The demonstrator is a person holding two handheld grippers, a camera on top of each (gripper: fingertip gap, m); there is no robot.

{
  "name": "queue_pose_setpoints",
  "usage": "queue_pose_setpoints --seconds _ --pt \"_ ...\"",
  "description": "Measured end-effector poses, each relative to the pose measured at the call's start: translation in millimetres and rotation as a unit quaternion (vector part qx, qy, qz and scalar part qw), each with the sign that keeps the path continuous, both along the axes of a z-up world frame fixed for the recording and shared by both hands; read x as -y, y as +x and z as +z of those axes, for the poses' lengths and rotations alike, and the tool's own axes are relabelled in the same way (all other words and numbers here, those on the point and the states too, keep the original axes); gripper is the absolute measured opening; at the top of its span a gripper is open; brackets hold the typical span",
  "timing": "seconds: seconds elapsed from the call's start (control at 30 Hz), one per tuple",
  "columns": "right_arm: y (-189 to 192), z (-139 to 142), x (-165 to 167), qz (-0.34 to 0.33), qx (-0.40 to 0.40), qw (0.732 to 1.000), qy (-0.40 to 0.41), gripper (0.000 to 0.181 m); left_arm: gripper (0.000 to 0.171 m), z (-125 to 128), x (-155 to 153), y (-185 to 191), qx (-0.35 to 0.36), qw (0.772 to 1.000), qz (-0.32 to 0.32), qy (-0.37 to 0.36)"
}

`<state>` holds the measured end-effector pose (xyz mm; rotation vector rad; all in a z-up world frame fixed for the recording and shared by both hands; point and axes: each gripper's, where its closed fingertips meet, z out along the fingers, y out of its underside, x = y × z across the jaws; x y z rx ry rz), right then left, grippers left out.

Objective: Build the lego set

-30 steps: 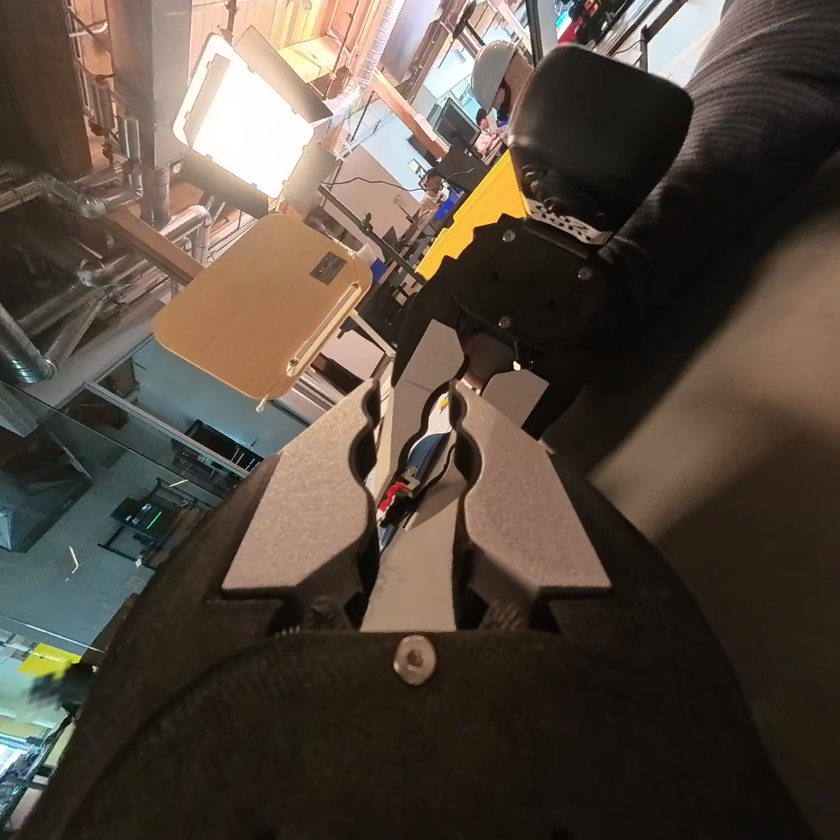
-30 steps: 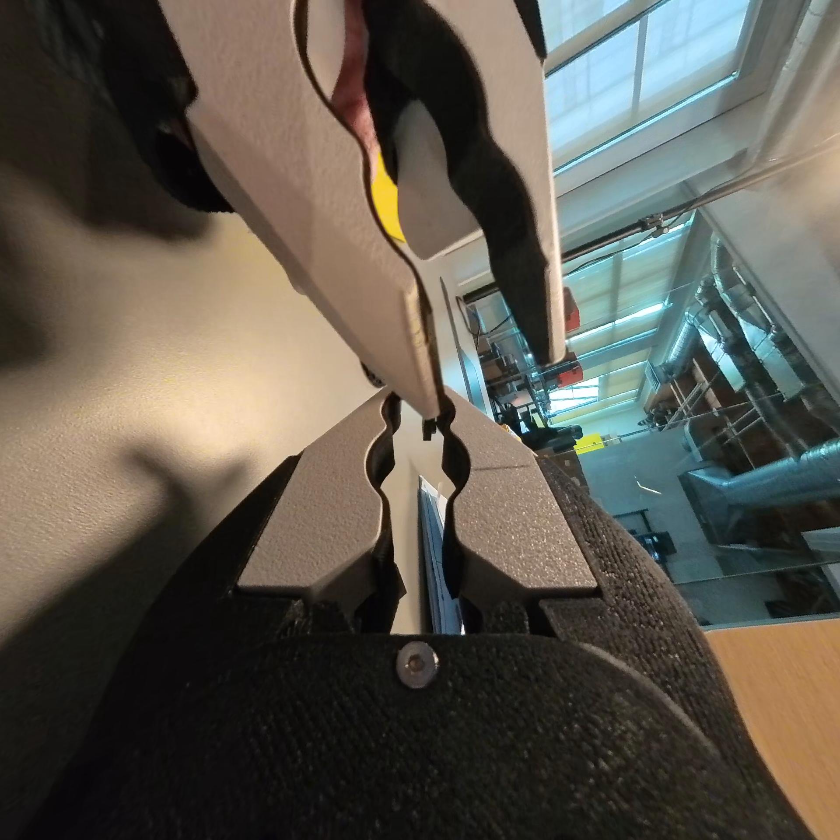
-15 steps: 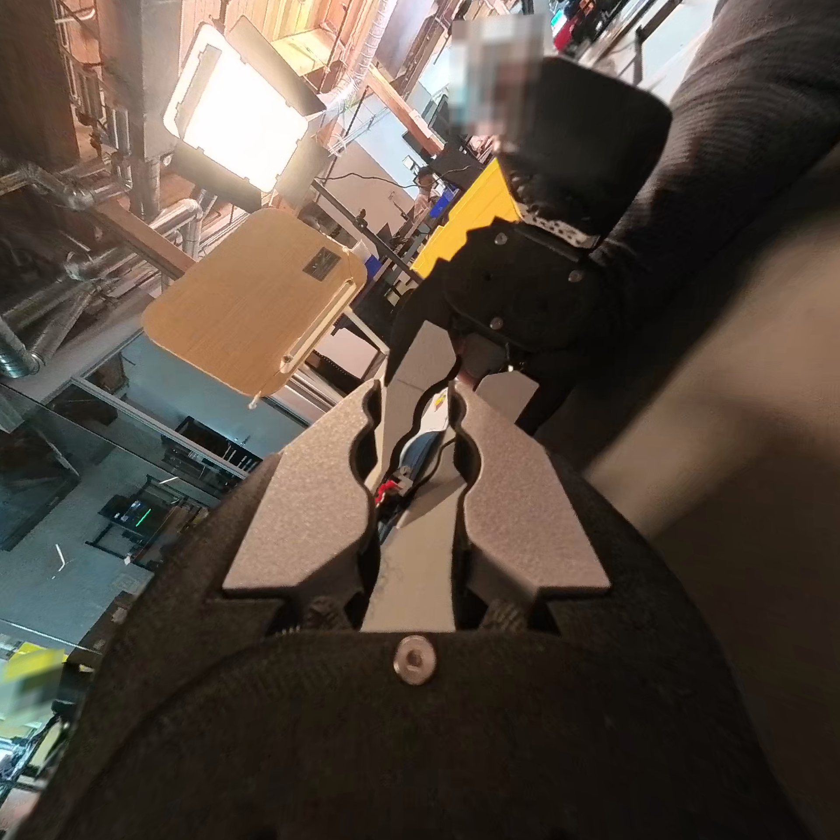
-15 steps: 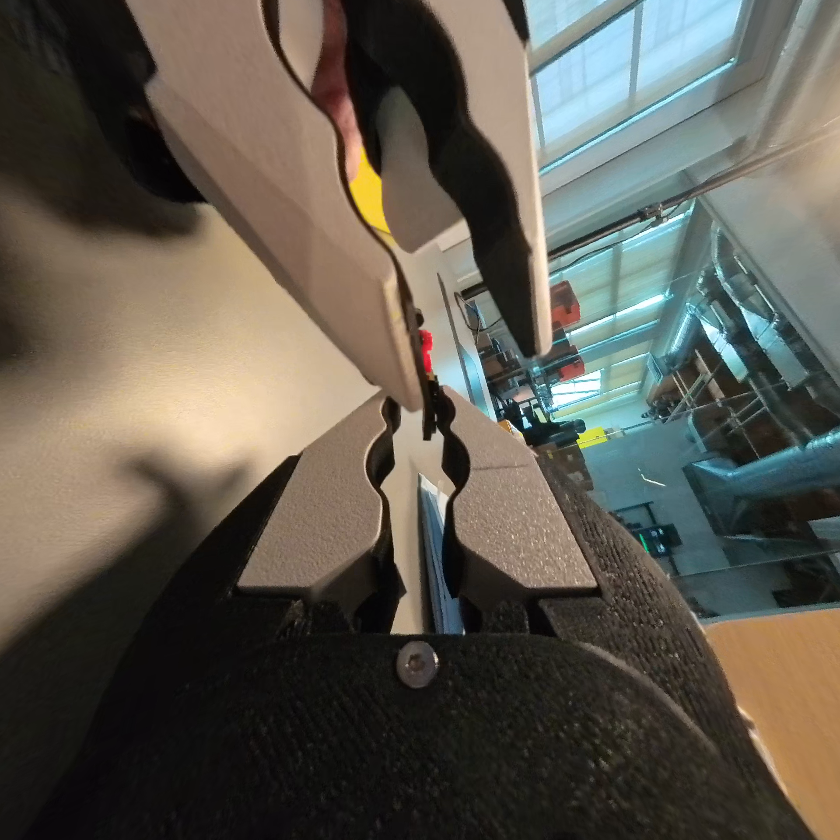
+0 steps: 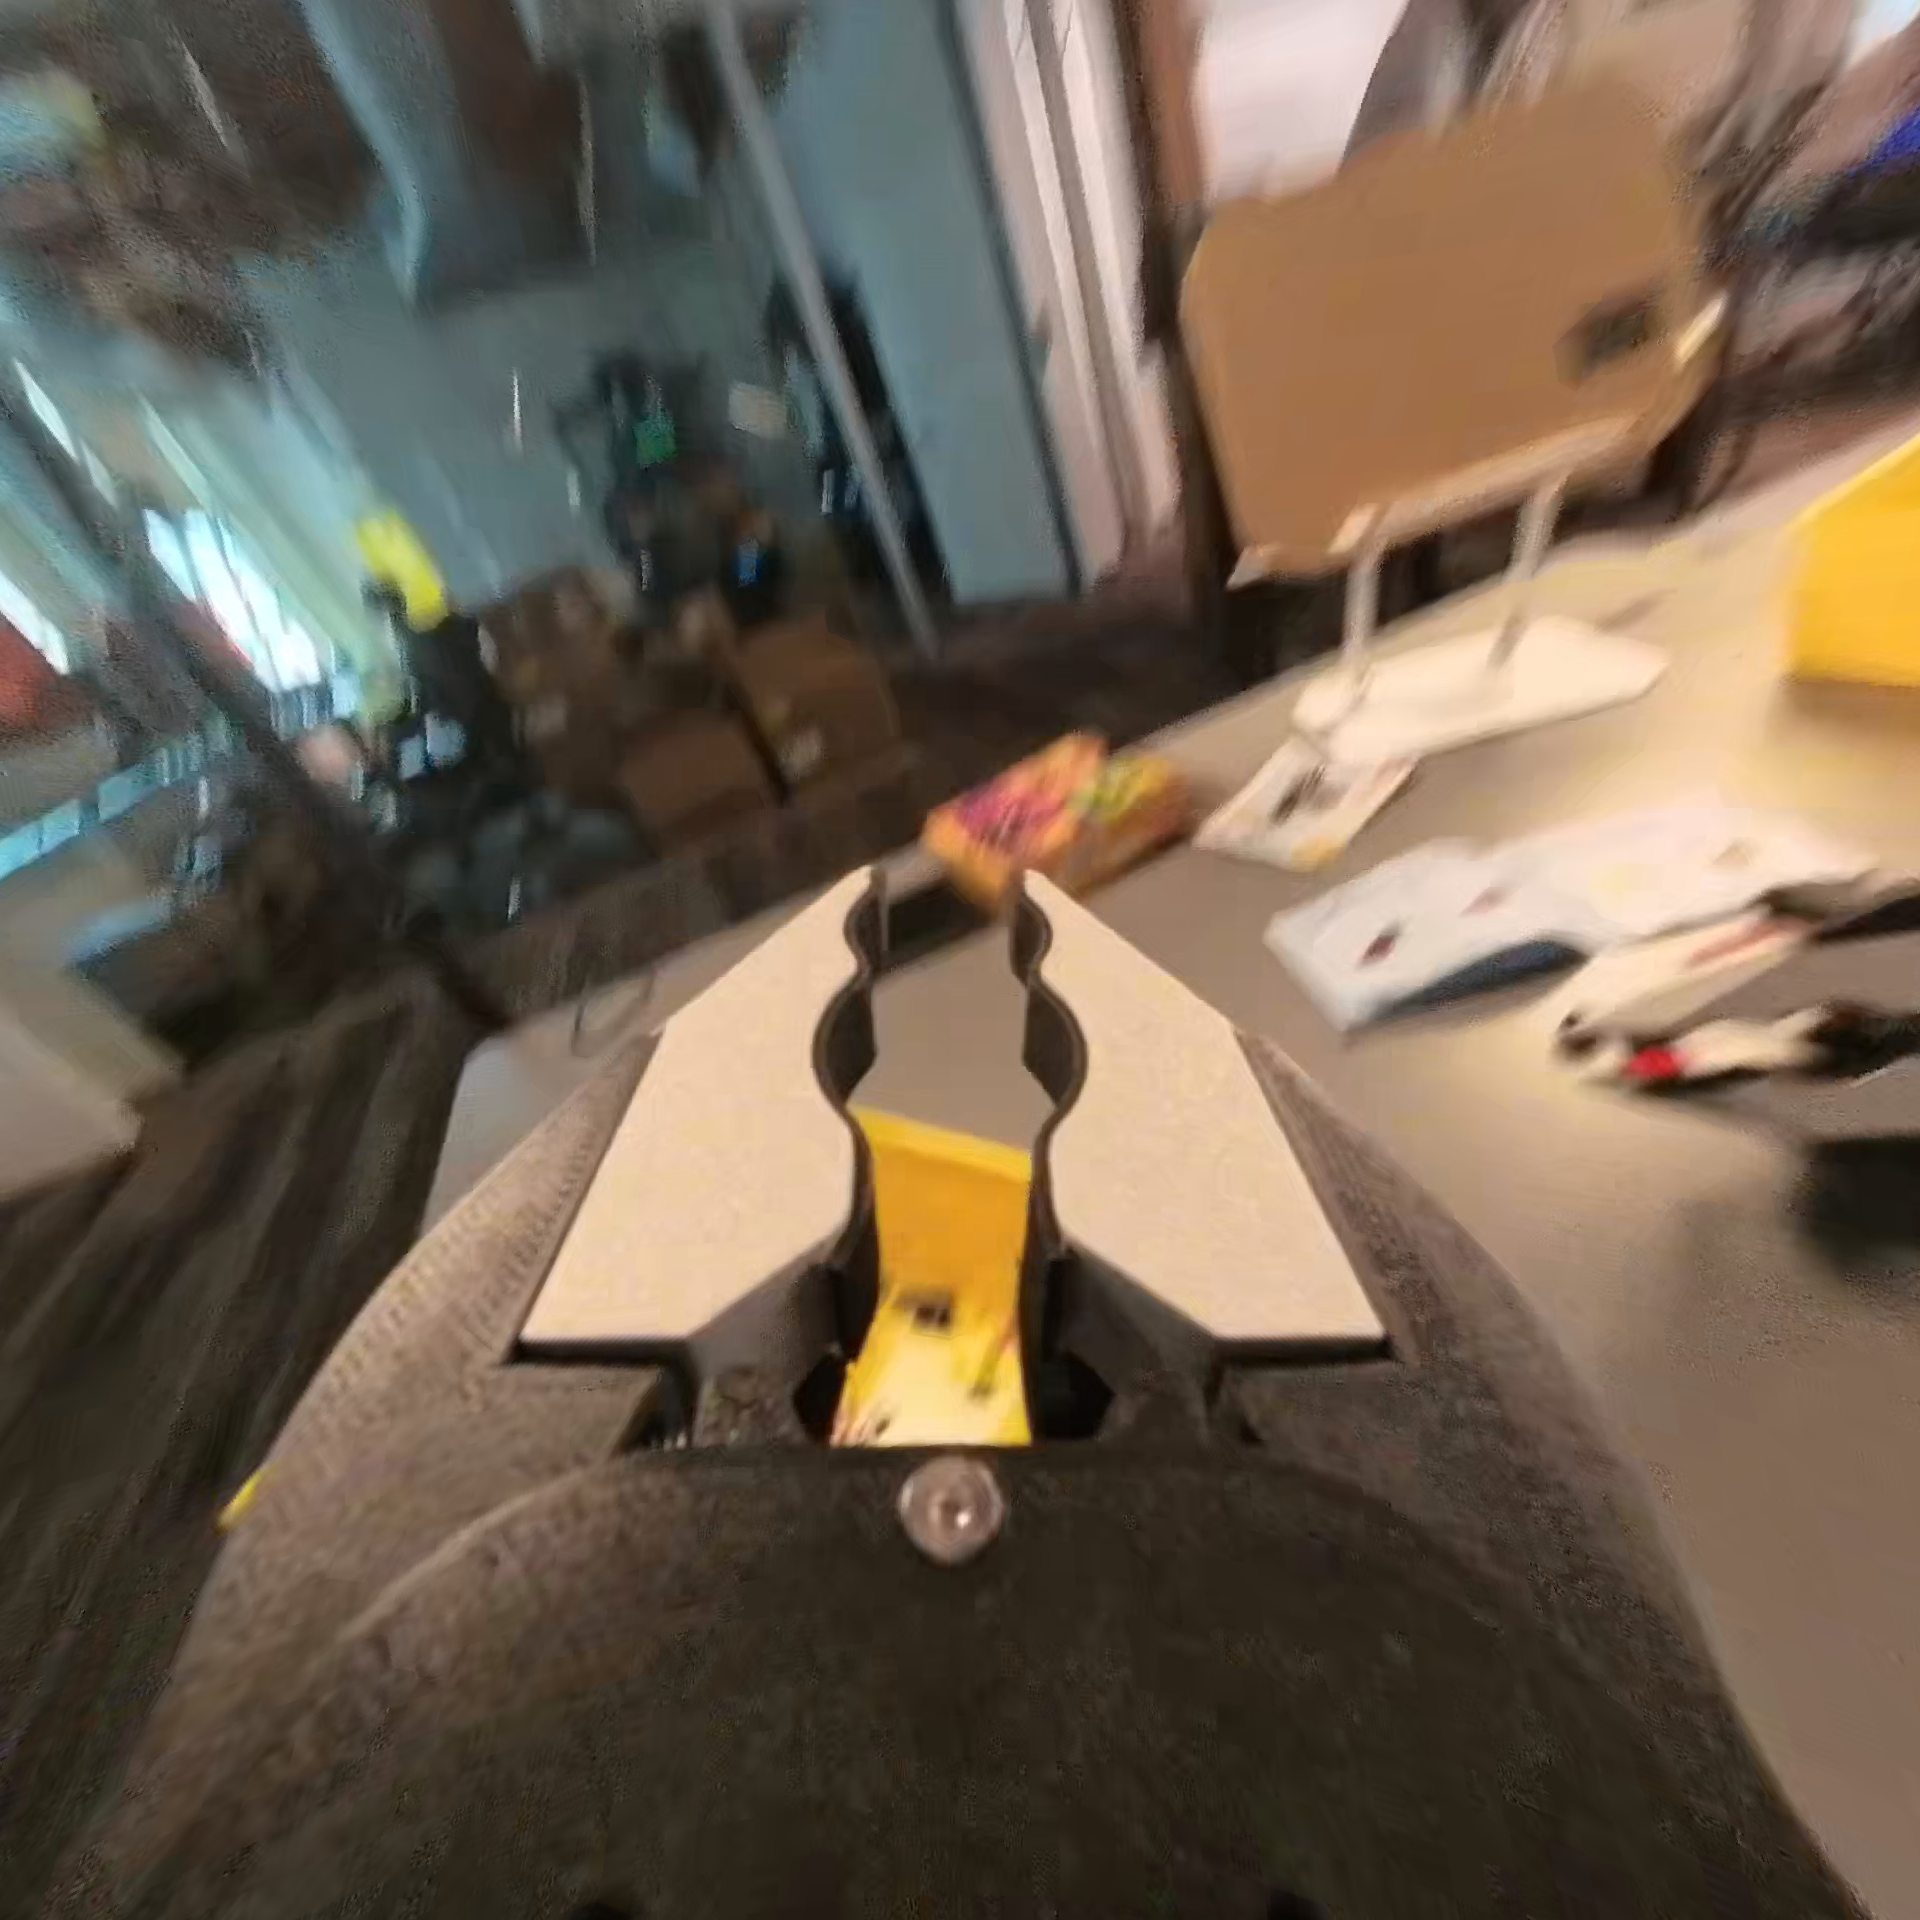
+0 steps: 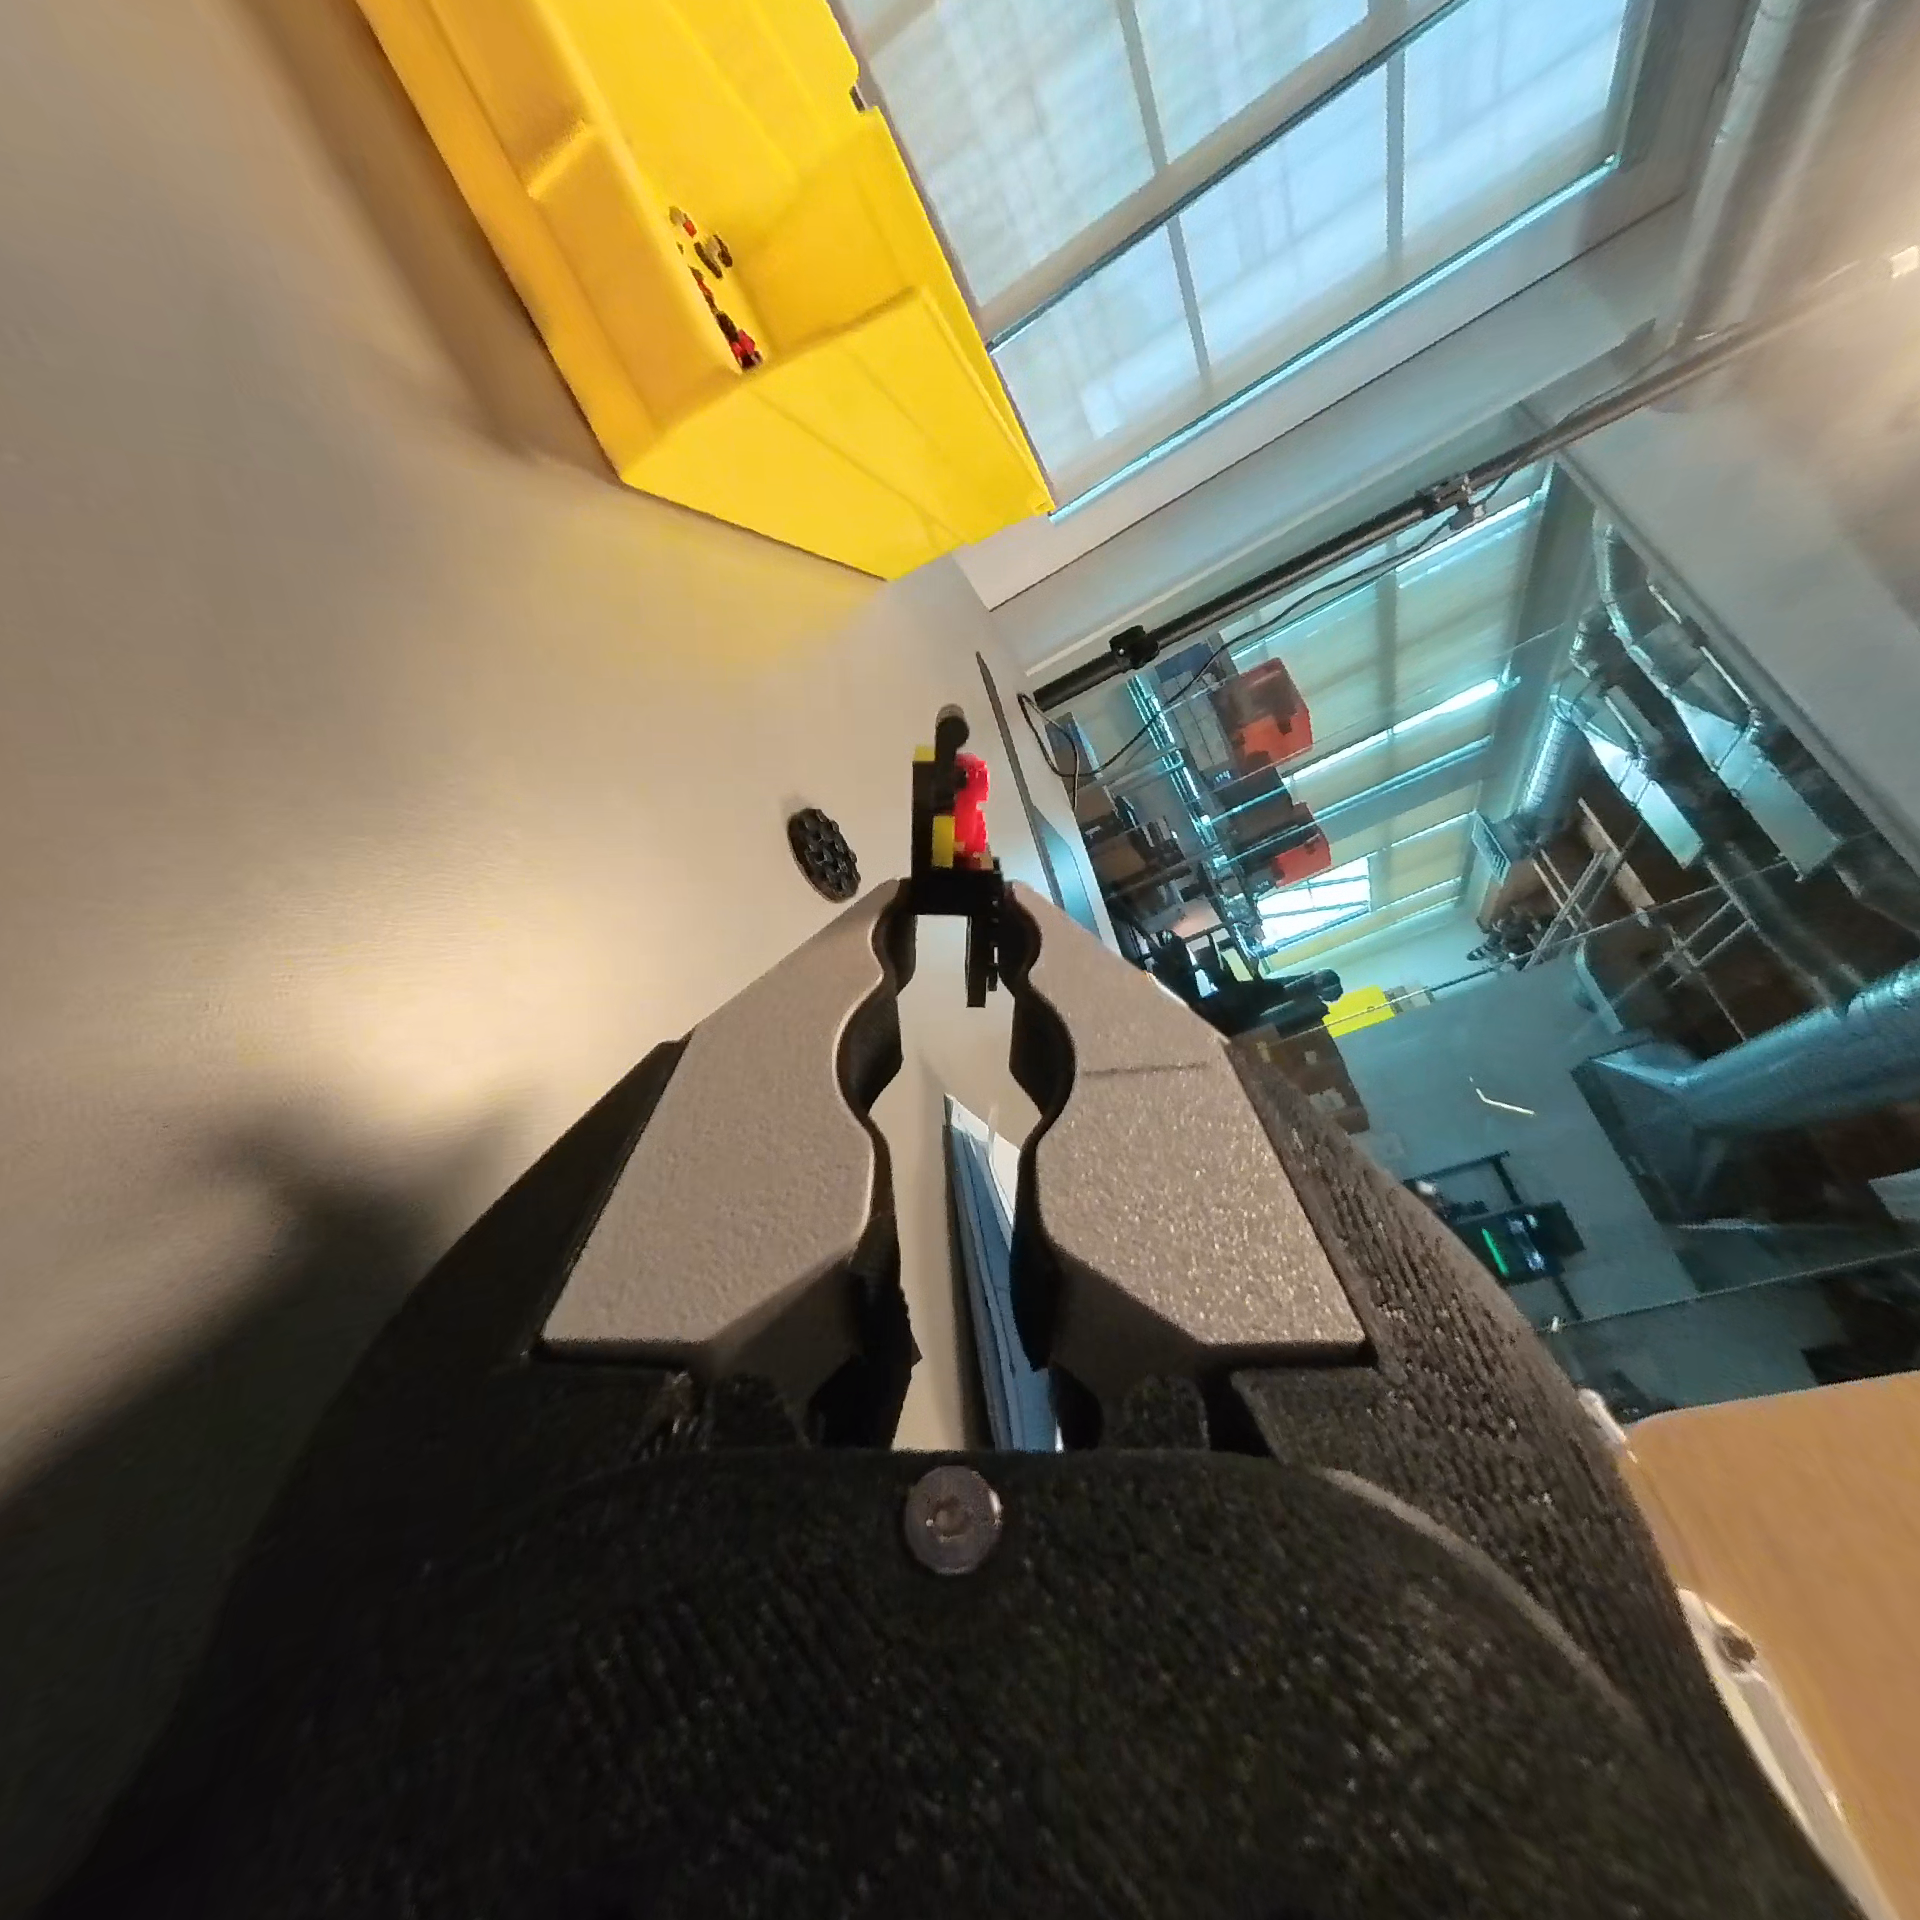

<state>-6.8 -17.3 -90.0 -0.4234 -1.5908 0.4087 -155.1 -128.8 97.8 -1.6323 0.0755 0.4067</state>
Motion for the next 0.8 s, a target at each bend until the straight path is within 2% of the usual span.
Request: queue_pose_setpoints --seconds 0.03,0.1,0.2,0.27,0.33,0.37,0.47,0.57,0.7,0.8 --pt "0.4 0.1 1.0 0.001 -0.001 1.0 0.004 0.013 0.018 -16.1 0.1 -26.9 0.021 0.997 0.025 -0.072" --pt "0.3 -0.8 3.1 0.004 0.0 1.0 0.012 0.013 0.021 -59.2 4.2 -69.1 0.086 0.968 0.052 -0.228" --pt "0.0 -1.6 3.7 0.004 0.001 1.0 0.016 0.013 0.018 -92.2 0.1 -107.2 0.145 0.941 0.049 -0.302" --pt "0.0 -1.5 3.4 0.004 0.001 1.0 0.014 0.013 0.018 -126.1 1.2 -122.6 0.176 0.908 0.052 -0.375" --pt "-0.1 -1.7 2.3 0.002 0.001 1.0 0.013 0.013 0.0 -161.6 9.2 -134.7 0.176 0.87 0.069 -0.455" --pt "-0.2 -2.0 1.9 0.001 0.002 1.0 0.013 0.013 0.0 -174.9 13.9 -142.5 0.157 0.856 0.082 -0.486" --pt "-0.4 -3.1 2.1 0.002 0.005 1.0 0.012 0.013 0.0 -206.0 19.0 -149.0 0.146 0.822 0.086 -0.543" --pt "-0.8 -4.9 2.3 0.004 0.009 1.0 0.009 0.013 0.0 -223.5 20.1 -159.0 0.135 0.798 0.101 -0.579" --pt "-1.9 -7.7 1.3 0.001 0.017 1.0 0.006 0.013 0.002 -236.8 16.5 -159.6 0.174 0.784 0.087 -0.59" --pt "-2.4 -8.8 2.0 0.003 0.019 1.0 0.008 0.013 0.002 -241.0 16.7 -170.3 0.162 0.785 0.097 -0.59"
